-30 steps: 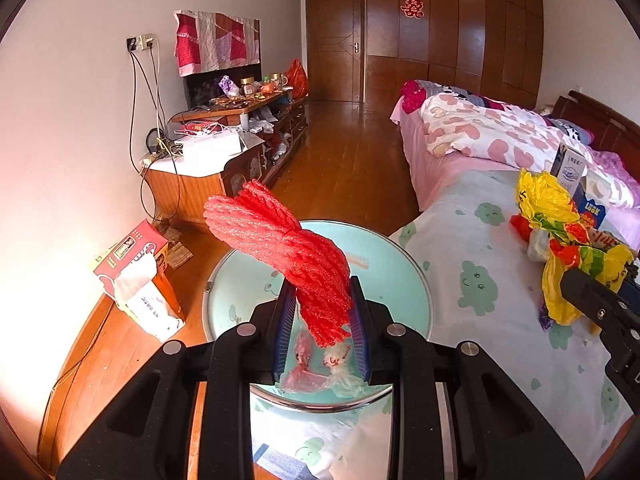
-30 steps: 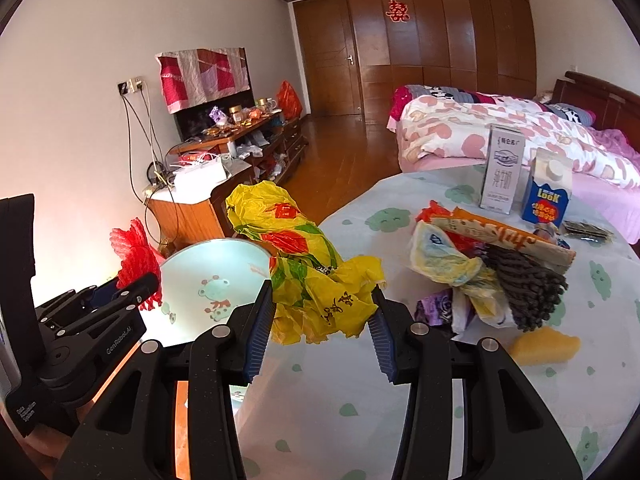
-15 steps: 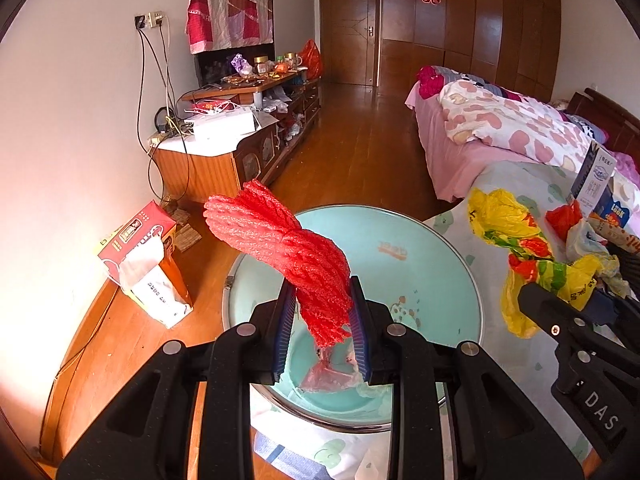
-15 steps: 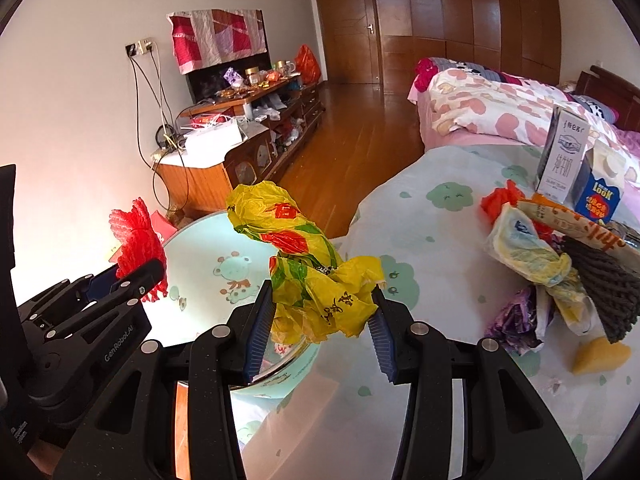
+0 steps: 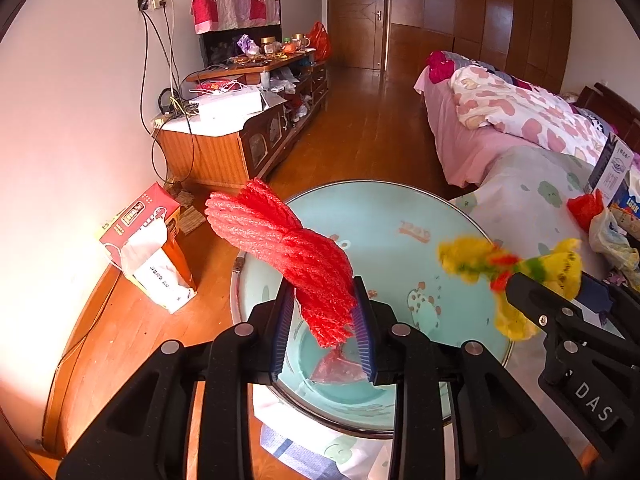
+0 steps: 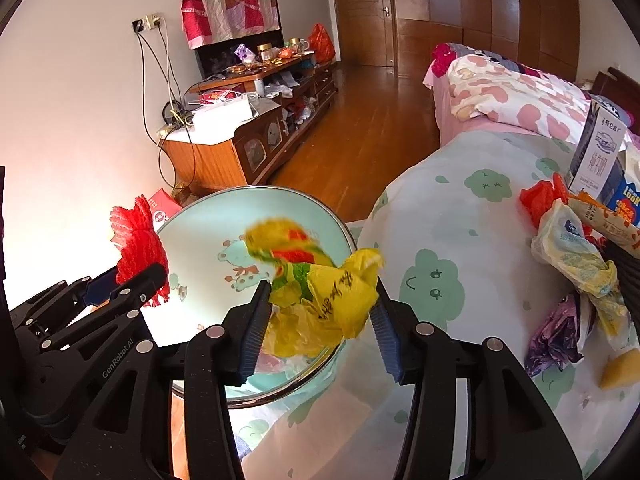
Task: Collect trash
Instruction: 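Lift both items over the bin and open both tools to drop them, then move both open tools back toward the remaining trash on the table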
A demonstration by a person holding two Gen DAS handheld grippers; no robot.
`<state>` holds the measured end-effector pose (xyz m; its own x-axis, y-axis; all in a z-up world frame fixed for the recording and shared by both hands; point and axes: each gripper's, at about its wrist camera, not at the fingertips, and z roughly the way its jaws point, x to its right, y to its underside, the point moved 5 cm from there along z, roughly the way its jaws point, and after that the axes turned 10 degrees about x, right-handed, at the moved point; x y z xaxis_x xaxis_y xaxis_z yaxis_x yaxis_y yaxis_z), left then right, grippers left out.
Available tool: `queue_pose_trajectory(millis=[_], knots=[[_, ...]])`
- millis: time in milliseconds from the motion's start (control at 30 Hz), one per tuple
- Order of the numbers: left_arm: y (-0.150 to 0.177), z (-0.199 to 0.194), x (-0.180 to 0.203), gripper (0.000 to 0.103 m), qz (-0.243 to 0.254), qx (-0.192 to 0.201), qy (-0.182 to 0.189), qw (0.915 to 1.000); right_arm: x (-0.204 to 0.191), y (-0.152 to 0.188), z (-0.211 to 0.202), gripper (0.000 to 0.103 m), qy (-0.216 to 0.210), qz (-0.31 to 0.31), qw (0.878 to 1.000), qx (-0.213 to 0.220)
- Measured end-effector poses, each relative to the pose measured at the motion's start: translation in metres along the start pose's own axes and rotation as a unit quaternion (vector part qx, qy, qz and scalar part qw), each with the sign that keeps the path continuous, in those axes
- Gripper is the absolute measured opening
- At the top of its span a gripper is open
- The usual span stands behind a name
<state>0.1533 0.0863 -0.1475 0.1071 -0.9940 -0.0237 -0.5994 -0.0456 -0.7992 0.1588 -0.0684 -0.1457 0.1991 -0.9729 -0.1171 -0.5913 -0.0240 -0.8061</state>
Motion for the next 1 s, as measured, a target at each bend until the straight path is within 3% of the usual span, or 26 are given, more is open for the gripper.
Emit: queue_pose_trajectory(millis=[267, 433, 1000], knots=[[-0.003, -0.004, -0.008, 0.059, -0.002, 0.006, -0.029, 0.9996, 0.003, -0.006, -0.008, 0.064, 0.004, 0.004, 1.000, 0.014], [-0.005, -0.009, -0.009, 0.065, -0.008, 0.012, -0.034, 0.9993, 0.006, -0.012, -0.024, 0.072, 0.016, -0.004, 0.999, 0.040], [-0.013, -0.036, 0.011, 0.073, 0.000, 0.043, -0.015, 0.9990, 0.031, -0.024, -0.078, 0.080, 0.066, -0.007, 0.991, 0.113]])
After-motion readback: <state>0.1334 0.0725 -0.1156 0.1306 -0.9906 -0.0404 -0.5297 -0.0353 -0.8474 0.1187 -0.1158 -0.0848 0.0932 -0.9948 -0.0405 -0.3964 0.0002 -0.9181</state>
